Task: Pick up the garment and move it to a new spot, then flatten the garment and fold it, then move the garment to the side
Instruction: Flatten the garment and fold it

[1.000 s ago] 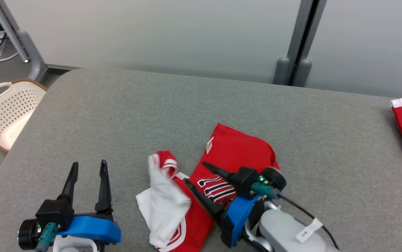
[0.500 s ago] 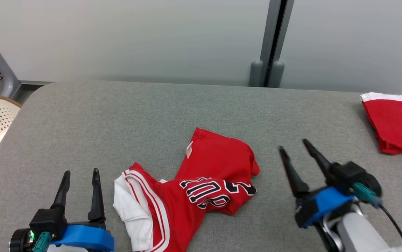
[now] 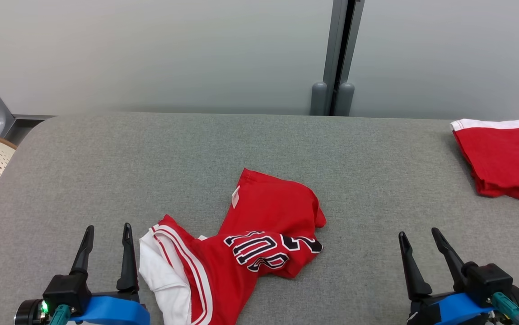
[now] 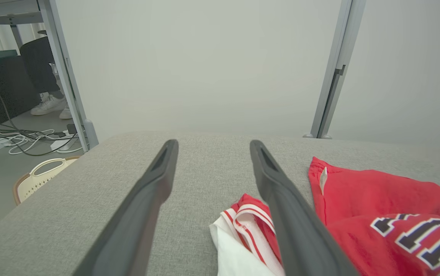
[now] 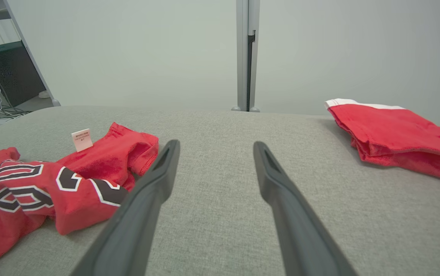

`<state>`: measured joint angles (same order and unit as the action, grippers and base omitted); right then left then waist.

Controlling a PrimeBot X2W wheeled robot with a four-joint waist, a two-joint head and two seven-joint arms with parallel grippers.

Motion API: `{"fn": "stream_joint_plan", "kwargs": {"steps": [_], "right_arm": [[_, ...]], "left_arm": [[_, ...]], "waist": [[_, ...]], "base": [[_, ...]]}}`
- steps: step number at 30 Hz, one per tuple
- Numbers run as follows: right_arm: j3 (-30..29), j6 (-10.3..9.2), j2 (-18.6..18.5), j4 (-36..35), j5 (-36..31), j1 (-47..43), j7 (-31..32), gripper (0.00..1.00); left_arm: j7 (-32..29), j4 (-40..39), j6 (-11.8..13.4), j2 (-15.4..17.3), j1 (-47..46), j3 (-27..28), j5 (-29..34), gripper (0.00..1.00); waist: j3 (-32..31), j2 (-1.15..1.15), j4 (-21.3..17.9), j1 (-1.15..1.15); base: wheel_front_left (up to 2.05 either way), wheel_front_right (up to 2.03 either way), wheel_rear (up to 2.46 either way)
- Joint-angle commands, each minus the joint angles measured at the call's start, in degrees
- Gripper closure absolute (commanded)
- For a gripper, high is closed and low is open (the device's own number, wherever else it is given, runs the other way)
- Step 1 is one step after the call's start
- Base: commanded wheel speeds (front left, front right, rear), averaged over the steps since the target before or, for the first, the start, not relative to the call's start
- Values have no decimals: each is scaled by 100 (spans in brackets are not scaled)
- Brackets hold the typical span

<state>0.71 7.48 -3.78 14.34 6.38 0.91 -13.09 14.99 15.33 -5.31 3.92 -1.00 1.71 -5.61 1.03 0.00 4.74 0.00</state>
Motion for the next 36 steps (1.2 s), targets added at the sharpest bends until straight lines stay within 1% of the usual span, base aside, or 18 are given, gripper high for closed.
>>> {"fn": "stream_joint_plan", "kwargs": {"steps": [1,7,11,17,22,24,30,36], "right_arm": [[-9,3,21,-43,-8,-43,24,0],[174,3,55,-146,-78,344,130,0],[475,3,28,-138,-151,834,232,0],[845,2,-154,290,-223,1860,522,0],[1049,3,-321,1013,-206,2586,730,0],[1103,3,-381,1316,-192,2829,710,0],[1337,2,-554,2469,-195,3300,913,0],[1550,2,-563,3445,-109,3560,1031,0]], "left_arm": [[28,-13,10,17,21,-4,18,0],[28,3,-18,13,-68,-63,24,0],[28,19,-24,16,-114,-74,6,0],[28,69,-62,4,-268,-134,-26,0],[28,100,-83,-20,-442,-198,-67,0],[28,110,-82,-35,-506,-231,-90,0],[28,141,-88,-64,-651,-297,-155,0],[27,162,-90,-87,-748,-340,-201,0]], "waist": [[2,0,3,0],[43,0,105,0],[113,0,207,0],[288,0,450,0],[497,0,699,0],[587,0,806,0],[816,0,1044,0],[959,0,1171,0]], "base": [[0,0,0],[0,0,0],[0,0,0],[0,0,0],[0,0,0],[0,0,0],[0,0,0],[0,0,0]]}}
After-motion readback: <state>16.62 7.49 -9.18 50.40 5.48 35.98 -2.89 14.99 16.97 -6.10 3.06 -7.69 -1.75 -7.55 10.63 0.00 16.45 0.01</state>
